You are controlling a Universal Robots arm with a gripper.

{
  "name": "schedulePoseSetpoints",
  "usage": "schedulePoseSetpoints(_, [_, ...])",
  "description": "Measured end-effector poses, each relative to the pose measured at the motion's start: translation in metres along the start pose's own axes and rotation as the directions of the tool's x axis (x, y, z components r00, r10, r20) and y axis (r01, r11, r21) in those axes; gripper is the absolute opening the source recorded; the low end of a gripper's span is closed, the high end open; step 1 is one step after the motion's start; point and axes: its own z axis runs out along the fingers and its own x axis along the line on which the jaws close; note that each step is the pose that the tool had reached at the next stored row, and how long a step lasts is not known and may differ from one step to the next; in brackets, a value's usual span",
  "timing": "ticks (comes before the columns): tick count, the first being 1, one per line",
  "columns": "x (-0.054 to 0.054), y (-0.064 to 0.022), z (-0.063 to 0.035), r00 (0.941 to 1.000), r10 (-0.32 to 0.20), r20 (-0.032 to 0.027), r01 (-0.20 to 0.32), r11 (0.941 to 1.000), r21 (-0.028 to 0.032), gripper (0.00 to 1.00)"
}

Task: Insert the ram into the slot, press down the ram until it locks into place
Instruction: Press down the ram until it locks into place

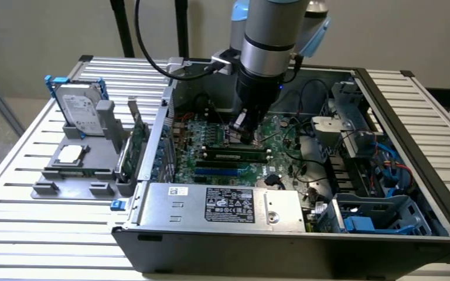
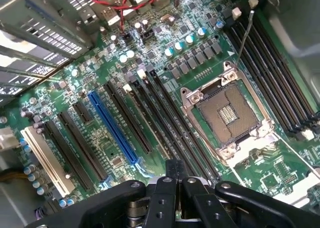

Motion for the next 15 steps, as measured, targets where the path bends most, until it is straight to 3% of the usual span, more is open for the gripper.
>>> schedulePoseSetpoints(8, [0.0000, 0.0000, 0.0000, 0.9937, 0.112, -0.0046, -0.112, 0.9937, 0.0050, 0.11])
schedulePoseSetpoints(15, [0.0000, 0.0000, 0.0000, 0.9774, 0.211, -0.0077, -0.211, 0.9774, 0.0092, 0.11])
